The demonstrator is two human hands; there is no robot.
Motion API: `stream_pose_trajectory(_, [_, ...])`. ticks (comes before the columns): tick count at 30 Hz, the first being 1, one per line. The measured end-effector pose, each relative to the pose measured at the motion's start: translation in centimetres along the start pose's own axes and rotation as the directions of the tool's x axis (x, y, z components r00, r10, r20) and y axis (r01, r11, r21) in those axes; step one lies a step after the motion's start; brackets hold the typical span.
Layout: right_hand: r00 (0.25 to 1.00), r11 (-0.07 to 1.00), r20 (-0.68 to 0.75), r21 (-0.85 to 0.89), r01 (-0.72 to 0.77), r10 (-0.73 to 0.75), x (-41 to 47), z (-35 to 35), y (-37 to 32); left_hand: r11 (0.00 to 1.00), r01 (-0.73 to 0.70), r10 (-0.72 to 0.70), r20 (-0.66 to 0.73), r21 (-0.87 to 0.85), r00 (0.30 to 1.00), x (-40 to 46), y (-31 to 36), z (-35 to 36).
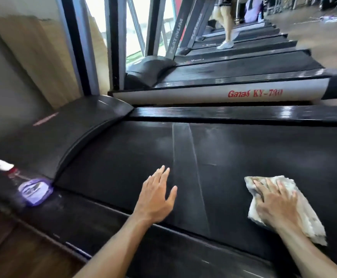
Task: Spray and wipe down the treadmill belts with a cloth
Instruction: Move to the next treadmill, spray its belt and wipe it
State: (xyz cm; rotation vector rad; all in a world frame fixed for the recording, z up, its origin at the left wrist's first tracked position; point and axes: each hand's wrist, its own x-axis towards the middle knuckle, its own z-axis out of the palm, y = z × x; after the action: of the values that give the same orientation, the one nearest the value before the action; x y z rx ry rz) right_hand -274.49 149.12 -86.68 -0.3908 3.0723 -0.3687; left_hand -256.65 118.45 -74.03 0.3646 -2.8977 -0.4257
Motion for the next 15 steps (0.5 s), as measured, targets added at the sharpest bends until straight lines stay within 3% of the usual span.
stream_pose_trajectory(3, [0.956, 0.959, -0.129, -0.140, 0.245, -0.263, 0.6, -0.3, -5.5, 1.000, 0.030, -0.030, -0.080, 0.003, 0.996, -0.7, -5.0, -2.3])
stream_pose_trajectory(5, [0.922, 0.930, -0.138, -0.119, 0.348, -0.363, 1.5, -0.3, -9.9, 0.998, 0.051, -0.045, -0.131, 0.039, 0.990, -1.2, -9.4, -4.3])
stream_pose_trajectory(11, [0.939, 0.938, 0.116, -0.093, 0.333, -0.322, 2.6, 6.2, -22.4, 0.973, 0.178, -0.137, -0.258, 0.144, 0.956, -3.0, -22.5, -8.8])
stream_pose_trajectory(13, [0.950, 0.953, 0.123, -0.069, 0.296, -0.286, 2.1, 6.6, -27.6, 0.962, 0.245, -0.194, -0.337, 0.118, 0.921, -3.7, -26.2, -10.1])
stream_pose_trajectory(15, [0.930, 0.927, 0.095, -0.093, 0.362, -0.354, 2.2, 7.8, -32.3, 0.951, 0.302, -0.249, -0.399, 0.073, 0.883, -4.5, -29.8, -10.9])
